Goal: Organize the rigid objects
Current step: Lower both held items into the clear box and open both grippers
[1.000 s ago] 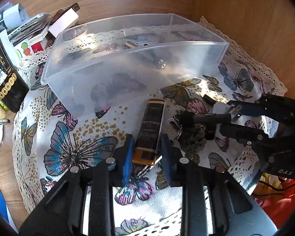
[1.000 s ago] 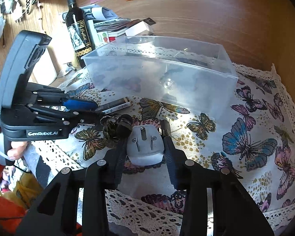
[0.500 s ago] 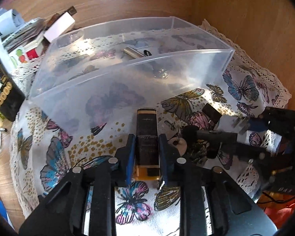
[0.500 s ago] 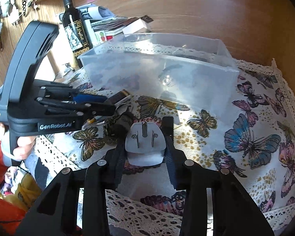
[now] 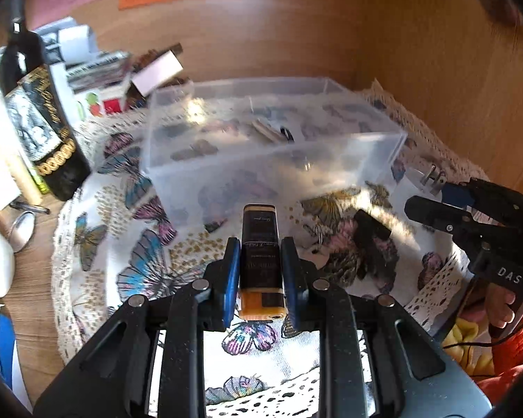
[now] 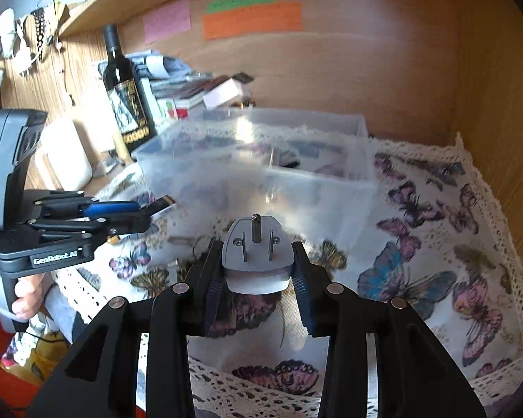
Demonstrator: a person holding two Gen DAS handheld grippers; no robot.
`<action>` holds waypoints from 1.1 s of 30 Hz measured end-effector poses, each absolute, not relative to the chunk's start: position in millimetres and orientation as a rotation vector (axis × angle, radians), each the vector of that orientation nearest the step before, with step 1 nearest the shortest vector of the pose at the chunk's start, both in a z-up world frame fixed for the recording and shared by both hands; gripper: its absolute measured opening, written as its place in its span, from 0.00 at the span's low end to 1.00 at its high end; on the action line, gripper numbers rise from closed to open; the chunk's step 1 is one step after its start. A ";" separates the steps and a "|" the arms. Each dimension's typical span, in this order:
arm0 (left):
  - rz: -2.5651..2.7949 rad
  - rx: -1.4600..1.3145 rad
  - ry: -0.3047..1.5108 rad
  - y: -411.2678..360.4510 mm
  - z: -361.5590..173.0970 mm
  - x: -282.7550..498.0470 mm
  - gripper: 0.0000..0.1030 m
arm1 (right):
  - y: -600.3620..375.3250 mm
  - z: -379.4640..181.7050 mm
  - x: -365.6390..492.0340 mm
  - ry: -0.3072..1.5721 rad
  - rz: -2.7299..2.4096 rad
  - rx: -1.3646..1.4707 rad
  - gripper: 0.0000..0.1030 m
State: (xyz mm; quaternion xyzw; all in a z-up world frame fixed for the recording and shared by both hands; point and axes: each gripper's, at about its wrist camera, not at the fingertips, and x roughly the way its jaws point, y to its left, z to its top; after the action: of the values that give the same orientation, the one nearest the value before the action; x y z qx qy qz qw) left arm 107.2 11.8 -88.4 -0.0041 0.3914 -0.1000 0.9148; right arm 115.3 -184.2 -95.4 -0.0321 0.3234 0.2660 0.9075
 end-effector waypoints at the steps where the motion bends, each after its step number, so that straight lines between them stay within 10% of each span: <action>1: -0.205 -0.017 0.793 13.6 -83.7 106.0 0.22 | -184.4 -91.8 115.2 0.656 0.546 -0.063 0.33; 33: -0.042 -0.068 0.583 44.1 -11.3 176.9 0.22 | -174.3 -22.4 202.5 0.480 0.478 -0.043 0.33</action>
State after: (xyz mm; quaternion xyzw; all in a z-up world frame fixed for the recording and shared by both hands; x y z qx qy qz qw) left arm 176.9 44.1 -11.3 -0.0335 0.2875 -0.0209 0.9570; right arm 202.5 -174.3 -22.4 -0.0209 0.2355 0.2344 0.9430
